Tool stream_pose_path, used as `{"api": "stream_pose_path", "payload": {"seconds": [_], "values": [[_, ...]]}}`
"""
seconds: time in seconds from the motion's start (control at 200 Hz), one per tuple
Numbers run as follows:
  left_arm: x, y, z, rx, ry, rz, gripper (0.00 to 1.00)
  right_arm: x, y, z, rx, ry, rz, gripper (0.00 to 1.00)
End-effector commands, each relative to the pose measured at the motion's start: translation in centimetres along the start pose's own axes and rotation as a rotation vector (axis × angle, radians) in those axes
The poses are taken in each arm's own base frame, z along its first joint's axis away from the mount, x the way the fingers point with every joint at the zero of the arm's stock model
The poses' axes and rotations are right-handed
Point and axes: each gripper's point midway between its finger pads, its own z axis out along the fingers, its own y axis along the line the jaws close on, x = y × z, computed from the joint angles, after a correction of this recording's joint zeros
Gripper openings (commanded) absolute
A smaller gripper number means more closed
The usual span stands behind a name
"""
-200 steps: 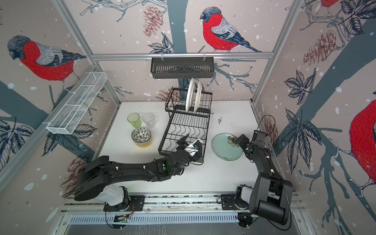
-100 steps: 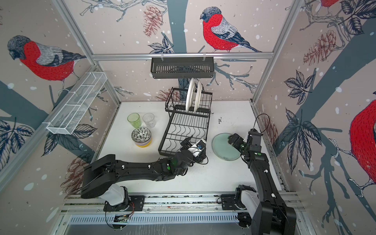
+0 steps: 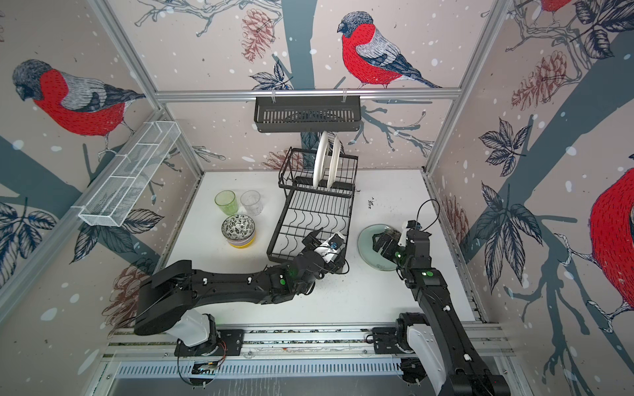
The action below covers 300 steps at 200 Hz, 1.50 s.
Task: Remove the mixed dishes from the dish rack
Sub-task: 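Open the right gripper and lift it off the plate, then reach the left gripper to the watermelon-print plate while the right gripper draws back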
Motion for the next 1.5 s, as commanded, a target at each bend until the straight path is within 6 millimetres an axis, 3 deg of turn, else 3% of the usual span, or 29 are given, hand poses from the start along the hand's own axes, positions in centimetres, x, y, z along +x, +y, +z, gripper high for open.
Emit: {"api": "stream_pose_path", "payload": {"seconds": [0.0, 0.135, 0.41, 0.64, 0.735, 0.755, 0.79, 0.975, 1.201, 1.346, 1.496], "values": [[-1.7, 0.6, -0.4, 0.005, -0.042, -0.089, 0.98, -1.0, 1.3, -0.4, -0.056, -0.073, -0.014, 1.0], [-3.7, 1.5, -1.6, 0.024, -0.074, -0.174, 0.98, -1.8, 3.1, -1.7, -0.112, -0.12, -0.035, 1.0], [-8.2, 5.5, -4.2, 0.057, -0.163, -0.441, 0.97, -2.6, 5.0, -3.7, -0.185, -0.187, -0.042, 0.99], [-10.6, 8.9, -5.2, 0.008, -0.204, -0.487, 0.97, -3.2, 6.5, -4.3, -0.246, -0.209, -0.06, 1.0], [-10.7, 9.8, -4.8, 0.006, -0.191, -0.491, 0.97, -3.5, 7.3, -4.7, -0.277, -0.226, -0.068, 1.0], [-11.9, 10.5, -5.1, 0.004, -0.215, -0.51, 0.97, -3.6, 7.5, -4.8, -0.281, -0.229, -0.069, 1.0], [-12.3, 11.0, -5.1, 0.005, -0.22, -0.526, 0.97, -3.6, 7.6, -5.0, -0.287, -0.235, -0.071, 1.0], [-13.1, 12.9, -4.5, -0.011, -0.244, -0.577, 0.94, -3.2, 8.1, -5.2, -0.313, -0.237, -0.101, 1.0], [-13.0, 16.0, -2.2, 0.005, -0.24, -0.608, 0.88, -2.6, 7.8, -5.1, -0.33, -0.241, -0.098, 1.0], [-13.9, 18.4, -1.3, 0.022, -0.293, -0.634, 0.8, -2.4, 7.6, -5.0, -0.327, -0.247, -0.095, 1.0], [-14.6, 19.3, 0.6, 0.04, -0.264, -0.598, 0.79, -1.9, 7.1, -4.9, -0.325, -0.252, -0.101, 1.0]]}}
